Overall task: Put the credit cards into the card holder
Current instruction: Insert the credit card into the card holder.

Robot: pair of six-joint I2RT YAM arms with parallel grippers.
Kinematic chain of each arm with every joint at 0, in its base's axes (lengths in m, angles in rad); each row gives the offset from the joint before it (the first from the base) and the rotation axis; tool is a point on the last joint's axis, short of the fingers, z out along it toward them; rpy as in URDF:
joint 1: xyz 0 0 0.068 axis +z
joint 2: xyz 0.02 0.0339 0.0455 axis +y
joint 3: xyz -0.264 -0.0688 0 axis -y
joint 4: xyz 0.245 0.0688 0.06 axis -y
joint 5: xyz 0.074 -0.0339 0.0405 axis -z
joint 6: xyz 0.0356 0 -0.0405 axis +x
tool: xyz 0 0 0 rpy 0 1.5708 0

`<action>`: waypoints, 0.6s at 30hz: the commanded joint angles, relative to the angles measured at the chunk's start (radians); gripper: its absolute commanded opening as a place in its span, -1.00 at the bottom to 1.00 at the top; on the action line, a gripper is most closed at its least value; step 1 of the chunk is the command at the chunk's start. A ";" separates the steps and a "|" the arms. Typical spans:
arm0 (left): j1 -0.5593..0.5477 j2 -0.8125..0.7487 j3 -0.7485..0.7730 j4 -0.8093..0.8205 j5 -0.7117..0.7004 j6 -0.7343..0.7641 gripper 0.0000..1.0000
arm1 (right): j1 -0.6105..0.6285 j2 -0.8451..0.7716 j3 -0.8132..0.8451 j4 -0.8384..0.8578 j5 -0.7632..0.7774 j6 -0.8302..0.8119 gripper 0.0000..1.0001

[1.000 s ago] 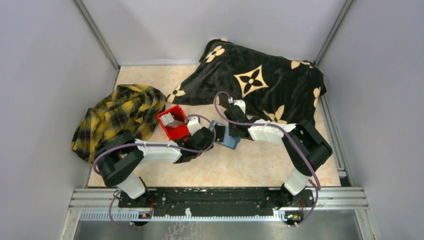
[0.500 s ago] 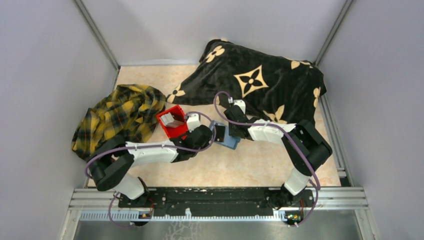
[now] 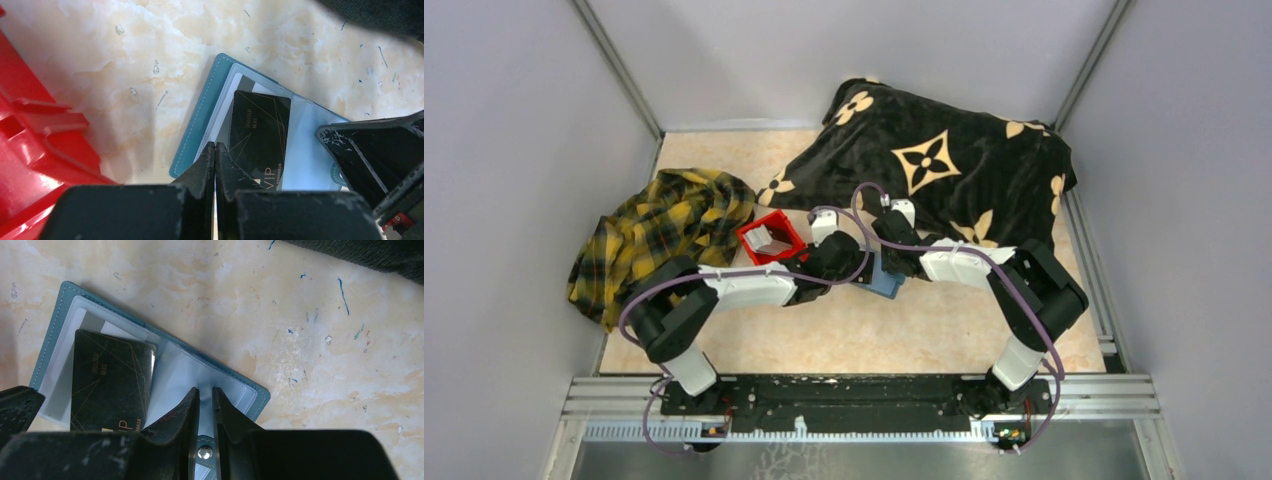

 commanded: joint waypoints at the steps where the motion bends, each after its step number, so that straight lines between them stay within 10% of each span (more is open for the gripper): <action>1: 0.019 0.043 0.051 0.013 0.038 0.043 -0.98 | -0.005 0.076 -0.031 -0.082 -0.018 -0.007 -0.68; 18: 0.041 0.117 0.090 0.006 0.058 0.050 -1.00 | -0.008 0.090 -0.032 -0.072 -0.019 -0.010 -0.67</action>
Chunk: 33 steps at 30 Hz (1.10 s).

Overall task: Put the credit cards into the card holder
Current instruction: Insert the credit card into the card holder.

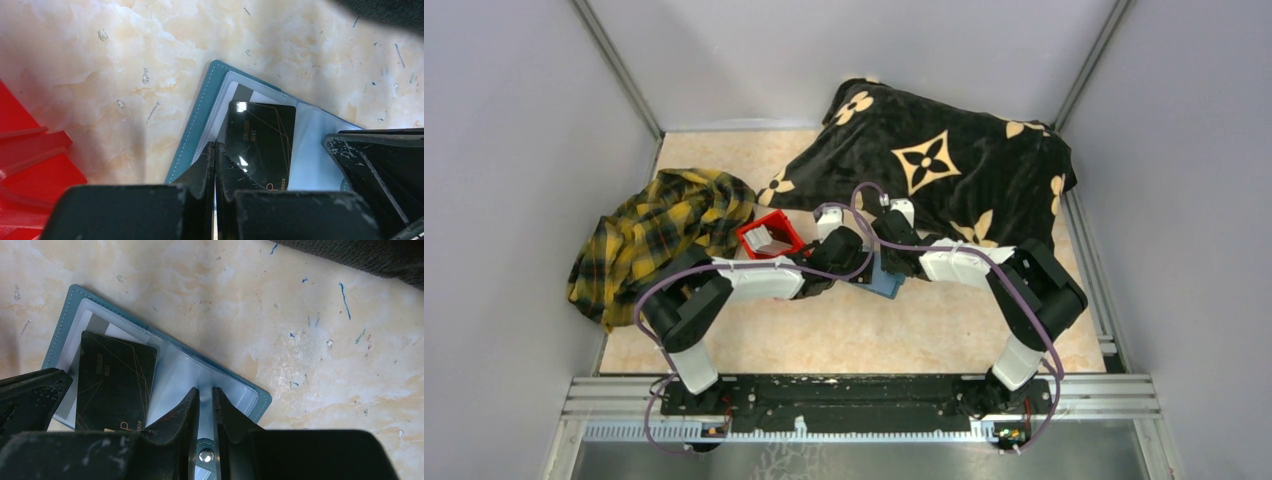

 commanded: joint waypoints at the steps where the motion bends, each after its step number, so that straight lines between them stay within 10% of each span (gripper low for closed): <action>1: 0.007 0.026 0.028 -0.002 0.006 0.012 -1.00 | -0.009 0.084 -0.033 -0.084 -0.020 -0.003 -0.67; 33: 0.035 0.069 0.016 0.089 0.098 -0.014 -1.00 | -0.018 0.082 -0.036 -0.082 -0.025 -0.008 -0.68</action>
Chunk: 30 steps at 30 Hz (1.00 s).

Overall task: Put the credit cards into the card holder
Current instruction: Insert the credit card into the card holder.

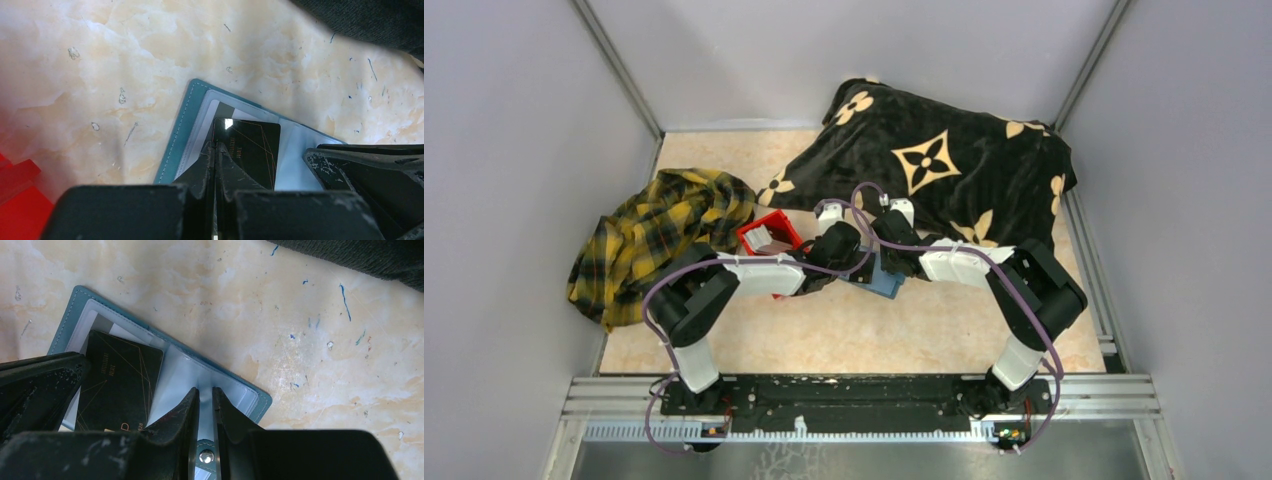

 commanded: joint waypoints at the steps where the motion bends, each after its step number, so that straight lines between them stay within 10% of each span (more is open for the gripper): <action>1: 0.006 0.025 0.008 -0.001 0.030 -0.011 -1.00 | -0.017 0.082 -0.036 -0.086 -0.024 -0.005 -0.68; 30: 0.006 0.019 0.008 0.015 0.079 -0.012 -1.00 | -0.017 0.074 -0.035 -0.088 -0.025 0.001 -0.68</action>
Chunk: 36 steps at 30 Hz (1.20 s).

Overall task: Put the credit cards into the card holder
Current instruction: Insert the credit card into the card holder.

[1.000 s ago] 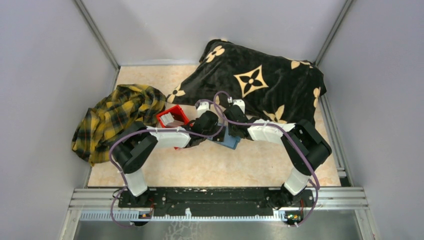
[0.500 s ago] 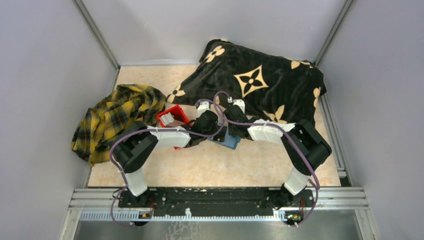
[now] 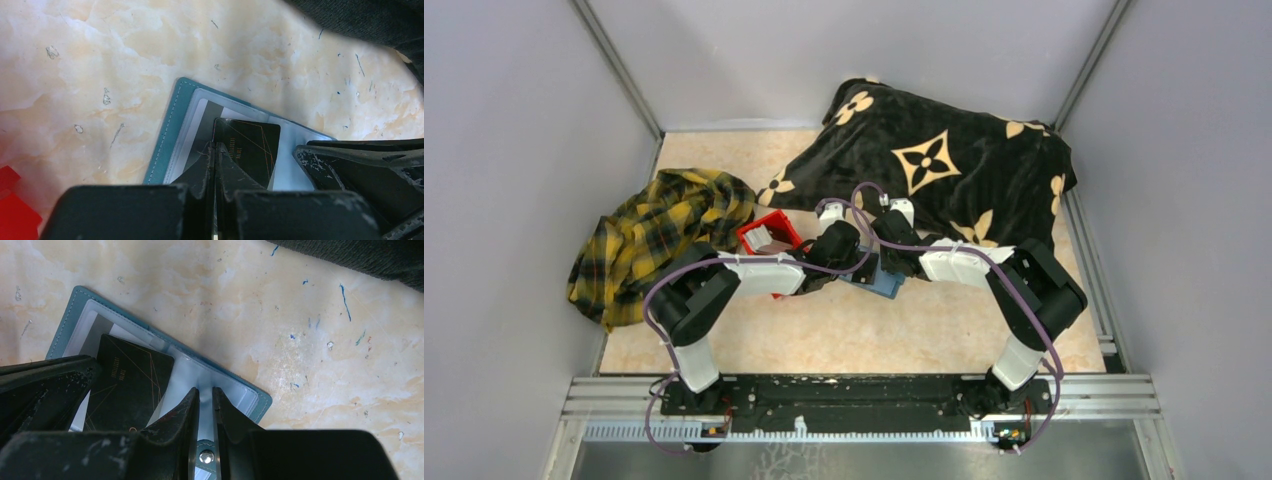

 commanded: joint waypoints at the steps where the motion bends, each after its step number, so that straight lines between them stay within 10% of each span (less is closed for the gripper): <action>1: 0.003 0.013 0.008 -0.006 0.029 -0.005 -1.00 | -0.016 0.073 -0.035 -0.089 -0.027 0.001 -0.67; 36: 0.003 0.038 0.048 -0.023 0.042 0.065 -1.00 | -0.017 0.031 -0.028 -0.113 0.004 -0.008 -0.62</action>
